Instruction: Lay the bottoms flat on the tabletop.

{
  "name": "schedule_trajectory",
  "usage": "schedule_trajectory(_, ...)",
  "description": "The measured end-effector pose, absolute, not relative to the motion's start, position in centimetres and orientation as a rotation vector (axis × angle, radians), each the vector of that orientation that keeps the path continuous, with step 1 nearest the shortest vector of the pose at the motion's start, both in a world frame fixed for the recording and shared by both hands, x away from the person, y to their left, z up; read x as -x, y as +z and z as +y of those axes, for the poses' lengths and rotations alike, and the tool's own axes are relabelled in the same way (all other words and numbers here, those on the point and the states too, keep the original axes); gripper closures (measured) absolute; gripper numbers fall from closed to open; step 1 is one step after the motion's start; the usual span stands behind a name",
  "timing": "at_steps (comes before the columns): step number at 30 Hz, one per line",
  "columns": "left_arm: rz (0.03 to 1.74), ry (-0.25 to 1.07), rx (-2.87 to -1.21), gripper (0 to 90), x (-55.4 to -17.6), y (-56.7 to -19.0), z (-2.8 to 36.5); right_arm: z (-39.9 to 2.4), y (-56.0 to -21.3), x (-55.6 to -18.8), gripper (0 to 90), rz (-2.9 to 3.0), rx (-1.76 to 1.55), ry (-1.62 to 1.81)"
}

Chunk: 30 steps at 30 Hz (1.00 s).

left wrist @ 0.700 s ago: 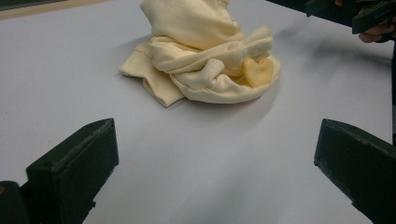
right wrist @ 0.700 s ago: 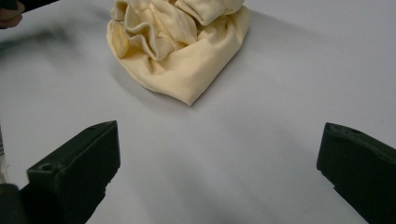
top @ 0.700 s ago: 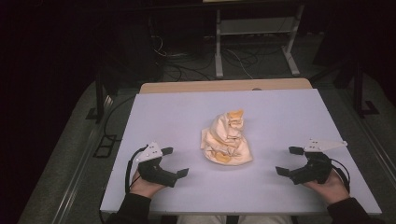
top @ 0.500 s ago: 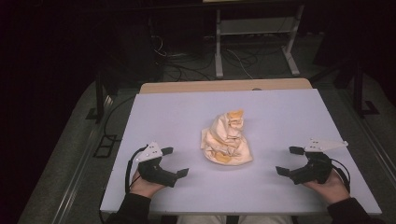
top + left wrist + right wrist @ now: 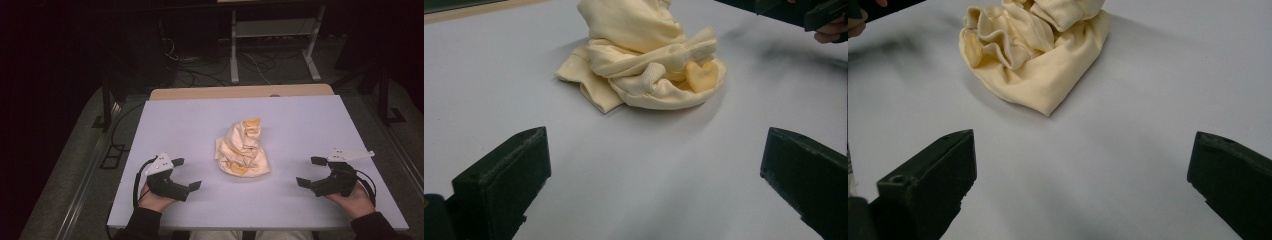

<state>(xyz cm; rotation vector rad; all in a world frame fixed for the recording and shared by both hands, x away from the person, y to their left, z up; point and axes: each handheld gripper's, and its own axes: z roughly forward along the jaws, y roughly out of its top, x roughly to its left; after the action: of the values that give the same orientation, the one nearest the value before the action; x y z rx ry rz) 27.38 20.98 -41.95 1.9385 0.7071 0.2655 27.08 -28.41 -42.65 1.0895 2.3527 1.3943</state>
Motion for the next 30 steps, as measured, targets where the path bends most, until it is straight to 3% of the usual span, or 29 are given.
schedule_trajectory(30, 0.628, 0.296, -1.962, 0.0, -29.2, -37.9, 19.6, -27.0, -37.6, -30.0, 0.0, 2.33, -1.041, 1.398)
